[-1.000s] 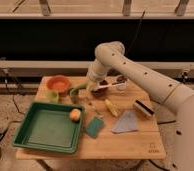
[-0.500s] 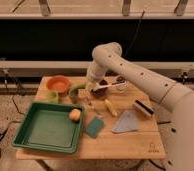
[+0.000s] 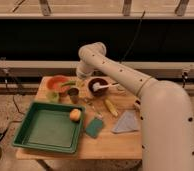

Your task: Place pepper in red bowl

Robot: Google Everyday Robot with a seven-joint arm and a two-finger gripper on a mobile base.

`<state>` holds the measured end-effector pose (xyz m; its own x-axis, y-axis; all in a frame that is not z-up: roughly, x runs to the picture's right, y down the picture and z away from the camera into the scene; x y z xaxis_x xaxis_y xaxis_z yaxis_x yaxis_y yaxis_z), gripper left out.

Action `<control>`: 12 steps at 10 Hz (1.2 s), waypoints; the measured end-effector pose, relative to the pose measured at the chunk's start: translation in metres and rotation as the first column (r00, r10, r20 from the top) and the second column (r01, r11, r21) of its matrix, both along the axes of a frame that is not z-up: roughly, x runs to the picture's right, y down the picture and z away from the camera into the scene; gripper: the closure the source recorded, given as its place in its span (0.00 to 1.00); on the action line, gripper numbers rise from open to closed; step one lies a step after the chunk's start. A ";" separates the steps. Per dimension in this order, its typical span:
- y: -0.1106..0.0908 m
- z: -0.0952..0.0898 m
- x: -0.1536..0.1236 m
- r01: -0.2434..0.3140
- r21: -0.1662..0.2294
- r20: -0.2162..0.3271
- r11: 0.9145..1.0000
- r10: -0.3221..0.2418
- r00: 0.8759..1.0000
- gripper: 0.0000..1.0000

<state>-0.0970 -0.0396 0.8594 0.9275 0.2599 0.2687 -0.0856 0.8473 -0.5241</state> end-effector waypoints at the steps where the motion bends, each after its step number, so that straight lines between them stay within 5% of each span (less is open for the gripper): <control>1: -0.002 0.009 -0.003 -0.013 -0.008 -0.006 1.000 0.013 1.000 1.00; 12: -0.021 0.080 -0.063 -0.027 -0.060 0.008 0.998 0.027 1.000 1.00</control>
